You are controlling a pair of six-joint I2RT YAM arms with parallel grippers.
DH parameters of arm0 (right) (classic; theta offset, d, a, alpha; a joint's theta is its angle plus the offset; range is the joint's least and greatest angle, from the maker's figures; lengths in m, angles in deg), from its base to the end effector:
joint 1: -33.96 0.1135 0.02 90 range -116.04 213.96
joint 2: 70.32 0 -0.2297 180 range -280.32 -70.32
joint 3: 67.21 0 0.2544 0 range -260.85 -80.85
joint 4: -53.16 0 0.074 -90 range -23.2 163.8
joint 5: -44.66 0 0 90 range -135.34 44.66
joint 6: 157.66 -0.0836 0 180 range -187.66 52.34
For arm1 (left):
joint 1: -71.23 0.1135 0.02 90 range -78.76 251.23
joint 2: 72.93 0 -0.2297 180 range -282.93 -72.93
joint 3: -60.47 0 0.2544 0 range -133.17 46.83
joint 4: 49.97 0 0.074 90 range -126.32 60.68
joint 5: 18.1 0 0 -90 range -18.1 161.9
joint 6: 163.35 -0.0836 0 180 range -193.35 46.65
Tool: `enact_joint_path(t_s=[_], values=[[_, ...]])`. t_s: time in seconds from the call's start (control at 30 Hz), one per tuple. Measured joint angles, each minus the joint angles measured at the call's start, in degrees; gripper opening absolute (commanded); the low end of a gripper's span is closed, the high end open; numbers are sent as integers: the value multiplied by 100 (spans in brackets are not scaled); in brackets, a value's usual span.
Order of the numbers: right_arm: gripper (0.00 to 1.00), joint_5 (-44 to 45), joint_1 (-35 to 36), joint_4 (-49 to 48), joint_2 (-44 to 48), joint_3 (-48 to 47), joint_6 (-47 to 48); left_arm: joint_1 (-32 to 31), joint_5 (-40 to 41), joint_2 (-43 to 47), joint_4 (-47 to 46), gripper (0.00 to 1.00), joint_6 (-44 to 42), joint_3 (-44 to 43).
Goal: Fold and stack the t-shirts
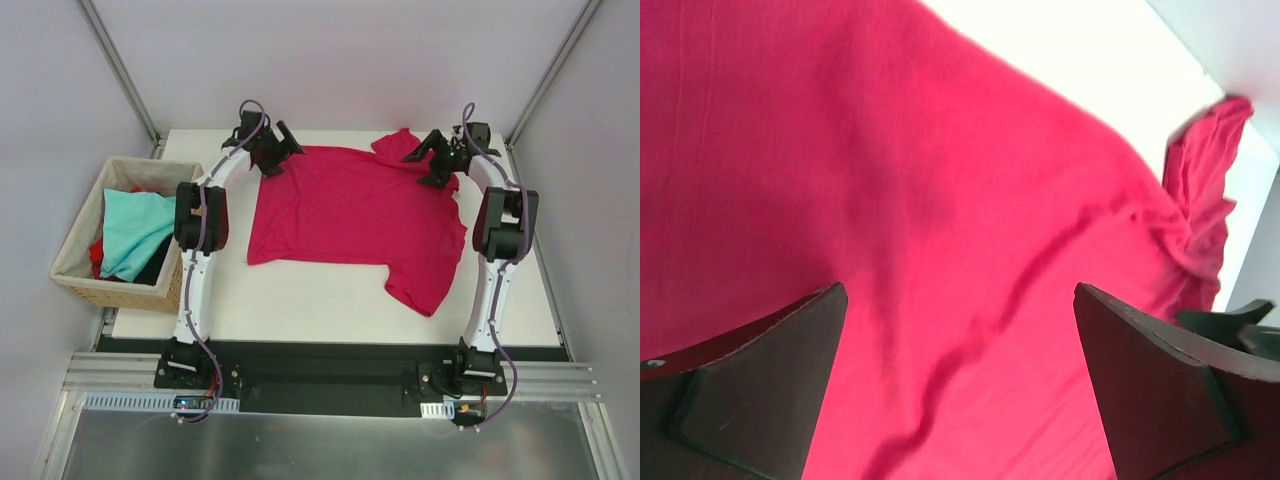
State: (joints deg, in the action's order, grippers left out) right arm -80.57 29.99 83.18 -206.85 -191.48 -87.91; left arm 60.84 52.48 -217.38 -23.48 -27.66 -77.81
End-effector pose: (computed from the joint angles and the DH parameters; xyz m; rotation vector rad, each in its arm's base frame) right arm 0.5426 0.0107 0.1218 0.1642 2.2824 0.8542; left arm 0.5738 -0.1335 0.1372 -0.4800 2.2006 -0.9151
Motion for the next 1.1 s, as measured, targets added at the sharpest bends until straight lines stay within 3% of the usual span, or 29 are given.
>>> enact_joint_path(t_s=[0.13,0.23,0.4,0.53,0.63,0.73,1.1], values=[[100,-306,2,313,699,9,118,-4,37,903,153,97,-212,719],[100,-302,15,352,1893,459,232,-28,153,2229,153,95,-319,1624],[100,136,33,367,5206,2693,229,-280,791,5390,-240,93,-17,4148],[100,754,46,999,6876,4529,297,-774,1331,7412,-308,85,769,6363],[100,1191,46,1764,7077,5565,404,-916,1596,7936,-232,83,1405,7715],[100,1574,46,2476,7147,6334,492,-894,1864,7910,37,79,1910,8686],[96,2293,46,2892,7893,6728,533,-863,2870,7263,85,71,3163,9060]])
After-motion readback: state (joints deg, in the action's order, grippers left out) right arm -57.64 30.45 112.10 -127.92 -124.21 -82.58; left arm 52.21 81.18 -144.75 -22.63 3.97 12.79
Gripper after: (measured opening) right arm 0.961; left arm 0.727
